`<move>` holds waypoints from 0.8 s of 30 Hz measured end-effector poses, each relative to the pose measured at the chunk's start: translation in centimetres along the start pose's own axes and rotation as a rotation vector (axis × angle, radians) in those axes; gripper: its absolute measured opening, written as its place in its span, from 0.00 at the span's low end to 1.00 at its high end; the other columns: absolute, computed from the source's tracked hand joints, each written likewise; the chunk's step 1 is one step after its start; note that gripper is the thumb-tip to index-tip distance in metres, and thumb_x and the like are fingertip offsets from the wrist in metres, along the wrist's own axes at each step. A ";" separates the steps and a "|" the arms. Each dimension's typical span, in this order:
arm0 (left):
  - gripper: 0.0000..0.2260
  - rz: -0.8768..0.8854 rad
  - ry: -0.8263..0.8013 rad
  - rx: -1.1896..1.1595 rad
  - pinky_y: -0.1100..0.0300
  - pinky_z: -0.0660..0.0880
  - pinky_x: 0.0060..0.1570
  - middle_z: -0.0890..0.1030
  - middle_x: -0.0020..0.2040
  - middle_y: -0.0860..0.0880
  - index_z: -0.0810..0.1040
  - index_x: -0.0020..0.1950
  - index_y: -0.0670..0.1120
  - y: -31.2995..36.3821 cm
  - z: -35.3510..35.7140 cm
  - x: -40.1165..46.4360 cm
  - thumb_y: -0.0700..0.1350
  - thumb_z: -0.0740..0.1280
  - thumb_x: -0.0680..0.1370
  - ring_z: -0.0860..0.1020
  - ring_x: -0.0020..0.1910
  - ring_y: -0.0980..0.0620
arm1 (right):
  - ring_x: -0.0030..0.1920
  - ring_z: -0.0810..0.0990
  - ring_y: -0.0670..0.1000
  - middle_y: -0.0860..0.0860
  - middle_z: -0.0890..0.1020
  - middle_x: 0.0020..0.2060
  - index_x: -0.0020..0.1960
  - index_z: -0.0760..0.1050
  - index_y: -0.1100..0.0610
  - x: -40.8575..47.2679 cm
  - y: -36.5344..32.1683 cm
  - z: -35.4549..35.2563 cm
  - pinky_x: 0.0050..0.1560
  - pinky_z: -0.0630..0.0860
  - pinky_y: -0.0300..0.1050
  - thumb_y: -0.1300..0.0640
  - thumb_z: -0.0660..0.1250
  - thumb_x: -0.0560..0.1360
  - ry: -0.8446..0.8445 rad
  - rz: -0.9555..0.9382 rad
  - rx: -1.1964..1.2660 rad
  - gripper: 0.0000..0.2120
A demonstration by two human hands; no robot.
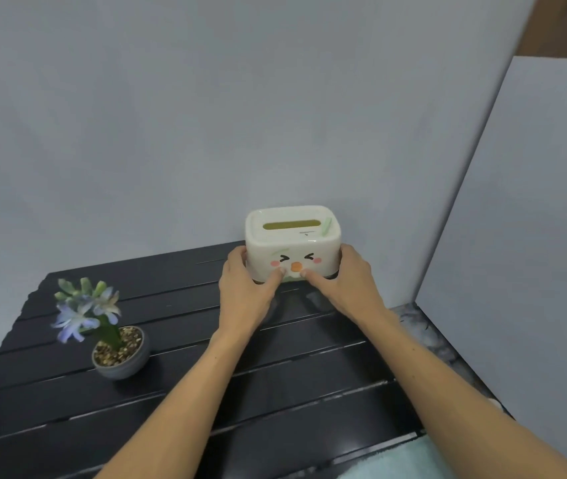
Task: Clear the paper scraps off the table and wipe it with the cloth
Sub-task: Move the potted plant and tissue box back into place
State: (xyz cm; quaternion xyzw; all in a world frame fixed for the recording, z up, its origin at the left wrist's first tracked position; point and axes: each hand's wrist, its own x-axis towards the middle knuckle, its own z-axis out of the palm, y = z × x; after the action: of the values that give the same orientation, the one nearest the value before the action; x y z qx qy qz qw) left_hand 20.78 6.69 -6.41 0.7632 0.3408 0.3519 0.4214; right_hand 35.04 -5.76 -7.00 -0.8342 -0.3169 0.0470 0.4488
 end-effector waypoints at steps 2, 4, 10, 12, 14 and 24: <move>0.33 -0.017 0.004 0.002 0.48 0.78 0.60 0.76 0.64 0.53 0.68 0.69 0.53 -0.2 -1.0 -1.1 0.60 0.75 0.68 0.77 0.61 0.52 | 0.57 0.77 0.49 0.47 0.77 0.58 0.66 0.67 0.50 -1.2 -0.3 0.3 0.55 0.80 0.49 0.33 0.73 0.62 -0.002 -0.006 0.002 0.38; 0.34 -0.034 0.011 -0.002 0.48 0.78 0.59 0.76 0.64 0.53 0.67 0.69 0.53 -0.3 -2.1 -2.3 0.60 0.75 0.68 0.77 0.61 0.52 | 0.57 0.76 0.49 0.48 0.76 0.58 0.66 0.67 0.51 -2.6 -0.9 0.7 0.56 0.78 0.48 0.36 0.75 0.64 0.001 -0.010 0.009 0.37; 0.33 -0.048 0.022 0.010 0.49 0.78 0.60 0.76 0.64 0.53 0.67 0.69 0.54 -0.6 -5.6 -6.0 0.60 0.75 0.69 0.77 0.61 0.53 | 0.58 0.76 0.48 0.47 0.76 0.57 0.65 0.68 0.51 -6.6 -2.8 1.1 0.55 0.78 0.47 0.39 0.76 0.65 -0.035 -0.008 0.026 0.35; 0.32 -0.055 0.022 0.015 0.49 0.78 0.60 0.76 0.64 0.54 0.68 0.69 0.54 -0.7 -6.7 -7.2 0.60 0.75 0.69 0.77 0.61 0.54 | 0.59 0.75 0.48 0.47 0.76 0.58 0.65 0.68 0.51 -8.0 -3.4 1.1 0.57 0.78 0.48 0.40 0.77 0.65 -0.047 -0.010 0.029 0.34; 0.32 -0.059 0.017 0.020 0.49 0.78 0.60 0.76 0.65 0.53 0.67 0.70 0.54 -0.8 -7.7 -8.3 0.59 0.75 0.69 0.77 0.61 0.55 | 0.59 0.75 0.49 0.48 0.76 0.58 0.66 0.68 0.52 -9.5 -3.9 1.1 0.58 0.78 0.50 0.41 0.77 0.66 -0.046 -0.014 0.025 0.34; 0.31 -0.074 0.009 0.021 0.51 0.78 0.60 0.77 0.63 0.55 0.68 0.70 0.53 -0.8 -11.4 -12.6 0.59 0.74 0.70 0.77 0.60 0.56 | 0.58 0.76 0.49 0.49 0.76 0.58 0.66 0.68 0.52 -15.1 -6.2 1.3 0.56 0.78 0.48 0.42 0.76 0.68 -0.046 -0.015 0.019 0.33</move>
State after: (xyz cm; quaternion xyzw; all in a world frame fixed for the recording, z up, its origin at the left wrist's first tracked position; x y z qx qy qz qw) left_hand 4.65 1.38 -5.77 0.7528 0.3743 0.3360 0.4246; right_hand 19.53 -11.02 -6.12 -0.8263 -0.3328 0.0661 0.4496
